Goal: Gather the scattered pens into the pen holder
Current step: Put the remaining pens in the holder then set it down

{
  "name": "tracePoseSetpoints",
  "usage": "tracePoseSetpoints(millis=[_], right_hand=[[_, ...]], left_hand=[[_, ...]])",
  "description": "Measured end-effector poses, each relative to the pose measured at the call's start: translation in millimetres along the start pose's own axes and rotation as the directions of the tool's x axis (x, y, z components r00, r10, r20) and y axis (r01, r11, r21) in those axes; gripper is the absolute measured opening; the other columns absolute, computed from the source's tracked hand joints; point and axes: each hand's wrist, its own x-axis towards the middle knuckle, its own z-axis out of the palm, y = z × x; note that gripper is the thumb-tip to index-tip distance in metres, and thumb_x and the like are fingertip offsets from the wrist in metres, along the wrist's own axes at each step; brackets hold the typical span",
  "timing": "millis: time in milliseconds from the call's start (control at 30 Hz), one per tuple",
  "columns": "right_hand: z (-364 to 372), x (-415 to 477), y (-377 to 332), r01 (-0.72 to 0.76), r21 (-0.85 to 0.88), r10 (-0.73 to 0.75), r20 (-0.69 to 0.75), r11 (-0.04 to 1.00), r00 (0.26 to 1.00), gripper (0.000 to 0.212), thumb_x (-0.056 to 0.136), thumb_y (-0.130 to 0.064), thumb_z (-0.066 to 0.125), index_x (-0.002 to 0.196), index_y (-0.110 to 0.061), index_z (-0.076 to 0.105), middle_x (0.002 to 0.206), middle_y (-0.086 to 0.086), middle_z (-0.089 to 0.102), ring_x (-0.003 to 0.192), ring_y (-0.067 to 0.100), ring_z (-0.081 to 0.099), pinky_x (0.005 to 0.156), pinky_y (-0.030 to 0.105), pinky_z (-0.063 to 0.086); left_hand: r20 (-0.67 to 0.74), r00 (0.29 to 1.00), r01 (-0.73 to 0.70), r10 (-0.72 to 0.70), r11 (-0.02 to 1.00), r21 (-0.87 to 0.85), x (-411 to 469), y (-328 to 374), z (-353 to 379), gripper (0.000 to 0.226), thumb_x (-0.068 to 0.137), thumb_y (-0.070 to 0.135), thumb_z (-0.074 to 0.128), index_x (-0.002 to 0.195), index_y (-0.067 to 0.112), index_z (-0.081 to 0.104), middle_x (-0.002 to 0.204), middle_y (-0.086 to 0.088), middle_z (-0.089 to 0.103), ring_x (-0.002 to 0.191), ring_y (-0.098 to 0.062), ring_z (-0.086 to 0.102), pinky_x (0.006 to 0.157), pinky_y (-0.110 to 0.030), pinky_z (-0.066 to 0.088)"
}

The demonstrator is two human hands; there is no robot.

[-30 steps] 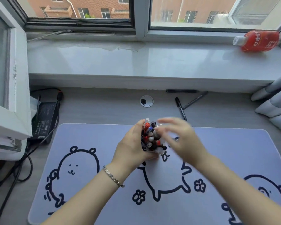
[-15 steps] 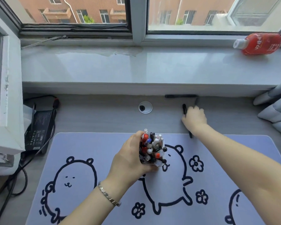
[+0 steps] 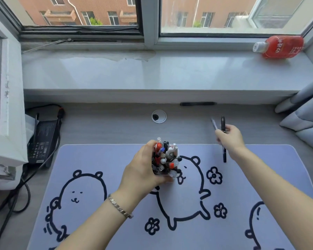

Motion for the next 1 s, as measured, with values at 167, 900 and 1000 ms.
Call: tracePoseSetpoints(millis=[167,900,1000], right_hand=[[-23.0,-77.8,-4.6,-0.060,0.336,-0.025,0.243,0.940,0.970,0.021,0.094,-0.003,0.044,0.090,-0.014,0.062,0.071,-0.001,0.058,0.053,0.008,0.044,0.043,0.013,0.034],[-4.8,-142.1,-100.7,0.409,-0.731,-0.158,0.389,0.546,0.907,0.035,0.078,-0.031,0.062,0.050,-0.015,0.047,0.047,0.000,0.042,0.049,0.020,0.038,0.045,0.024,0.028],[19.2,-133.2,-122.7,0.463,-0.787,-0.203,0.417,0.407,0.886,0.026,0.078,-0.033,0.064,0.064,-0.013,0.055,0.053,0.000,0.047,0.056,0.022,0.047,0.050,0.023,0.034]], left_hand=[[-0.020,1.000,-0.002,0.002,1.000,-0.004,-1.2,-0.4,0.4,0.086,0.051,0.043,0.086,0.119,0.039,0.034,0.109,0.020,0.050,0.101,-0.008,0.050,0.081,-0.028,0.046],[-0.021,1.000,-0.008,0.007,0.998,-0.058,-6.0,2.8,0.2,0.083,0.052,0.037,0.087,0.115,0.039,0.033,0.099,0.019,0.053,0.092,-0.011,0.054,0.076,-0.030,0.049],[-0.018,1.000,0.005,-0.007,0.997,-0.078,-6.4,1.9,0.6,0.087,0.052,0.035,0.087,0.117,0.041,0.030,0.104,0.014,0.057,0.094,-0.014,0.057,0.081,-0.036,0.052]])
